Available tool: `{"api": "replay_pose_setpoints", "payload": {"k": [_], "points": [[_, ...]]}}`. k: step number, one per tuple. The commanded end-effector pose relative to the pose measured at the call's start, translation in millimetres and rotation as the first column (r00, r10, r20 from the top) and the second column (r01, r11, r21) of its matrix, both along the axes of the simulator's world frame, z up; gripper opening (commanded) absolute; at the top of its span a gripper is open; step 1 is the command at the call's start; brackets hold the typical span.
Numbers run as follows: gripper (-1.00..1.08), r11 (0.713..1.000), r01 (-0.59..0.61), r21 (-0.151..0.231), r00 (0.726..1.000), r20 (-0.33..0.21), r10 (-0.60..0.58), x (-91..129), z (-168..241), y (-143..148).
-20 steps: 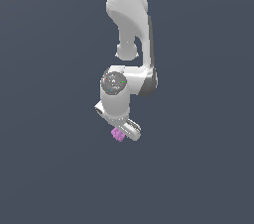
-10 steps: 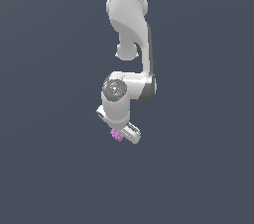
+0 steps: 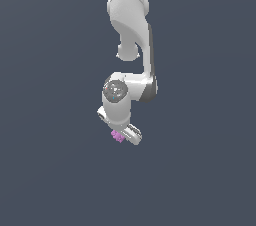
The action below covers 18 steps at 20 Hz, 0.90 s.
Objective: Pick up the object and move it to a goal position.
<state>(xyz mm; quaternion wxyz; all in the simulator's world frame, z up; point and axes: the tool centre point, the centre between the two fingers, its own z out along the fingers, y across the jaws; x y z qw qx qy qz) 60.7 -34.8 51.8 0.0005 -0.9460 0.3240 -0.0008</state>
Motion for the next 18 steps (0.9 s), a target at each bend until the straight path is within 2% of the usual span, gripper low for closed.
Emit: {"api": "replay_pose_setpoints", "payload": {"k": [1, 5, 9, 18], "points": [[-1.0, 1.0, 0.0, 0.0, 1.0, 0.0, 0.0, 0, 0, 0], [-1.0, 1.0, 0.0, 0.0, 1.0, 0.0, 0.0, 2, 3, 11], [-1.0, 1.0, 0.0, 0.0, 1.0, 0.0, 0.0, 5, 9, 34], [-1.0, 1.0, 0.0, -0.001, 1.0, -0.001, 0.0, 20, 33, 124]]}}
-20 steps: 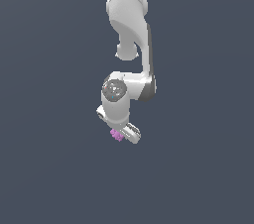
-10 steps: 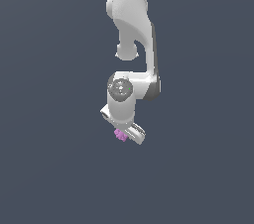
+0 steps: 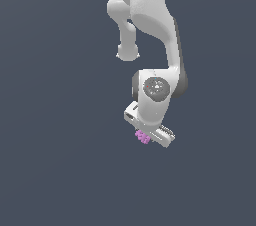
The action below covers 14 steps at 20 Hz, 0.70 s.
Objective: Pick up the object and move it to a goal position.
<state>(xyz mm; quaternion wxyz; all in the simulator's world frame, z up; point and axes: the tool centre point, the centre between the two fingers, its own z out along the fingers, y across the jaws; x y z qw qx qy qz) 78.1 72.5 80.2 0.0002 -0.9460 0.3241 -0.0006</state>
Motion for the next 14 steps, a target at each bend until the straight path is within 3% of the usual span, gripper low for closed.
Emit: {"api": "replay_pose_setpoints", "payload": {"k": [1, 7, 14], "points": [[-1.0, 1.0, 0.0, 0.0, 1.0, 0.0, 0.0, 4, 7, 27], [-1.0, 1.0, 0.001, 0.0, 1.0, -0.001, -0.001, 16, 23, 86], [-1.0, 1.0, 0.001, 0.0, 1.0, -0.001, -0.001, 24, 32, 120]]}}
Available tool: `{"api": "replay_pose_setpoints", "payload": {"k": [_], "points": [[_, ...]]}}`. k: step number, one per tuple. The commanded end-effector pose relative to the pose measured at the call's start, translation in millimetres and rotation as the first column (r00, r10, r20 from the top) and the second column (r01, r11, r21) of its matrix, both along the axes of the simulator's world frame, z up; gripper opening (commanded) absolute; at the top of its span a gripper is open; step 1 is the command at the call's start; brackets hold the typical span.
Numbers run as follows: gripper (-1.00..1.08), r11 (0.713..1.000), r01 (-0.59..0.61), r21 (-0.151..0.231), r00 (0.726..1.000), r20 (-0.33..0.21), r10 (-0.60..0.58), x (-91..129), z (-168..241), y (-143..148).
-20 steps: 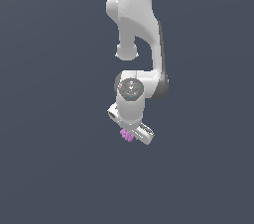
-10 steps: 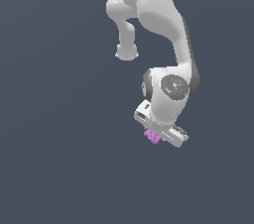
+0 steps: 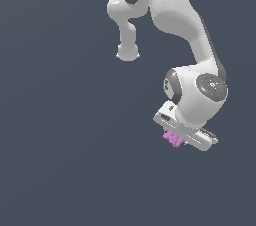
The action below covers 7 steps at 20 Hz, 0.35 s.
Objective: Pick up the object and move it to a goal position.
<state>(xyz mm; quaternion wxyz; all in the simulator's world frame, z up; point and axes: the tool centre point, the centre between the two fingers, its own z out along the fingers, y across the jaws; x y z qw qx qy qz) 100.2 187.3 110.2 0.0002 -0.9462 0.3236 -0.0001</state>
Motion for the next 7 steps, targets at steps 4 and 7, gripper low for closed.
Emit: {"api": "replay_pose_setpoints", "payload": {"k": [4, 7], "points": [[-1.0, 1.0, 0.002, -0.001, 1.0, 0.0, -0.002, 3.7, 3.6, 12.7], [-1.0, 1.0, 0.002, -0.001, 1.0, 0.0, -0.002, 4.1, 4.1, 14.3]]}}
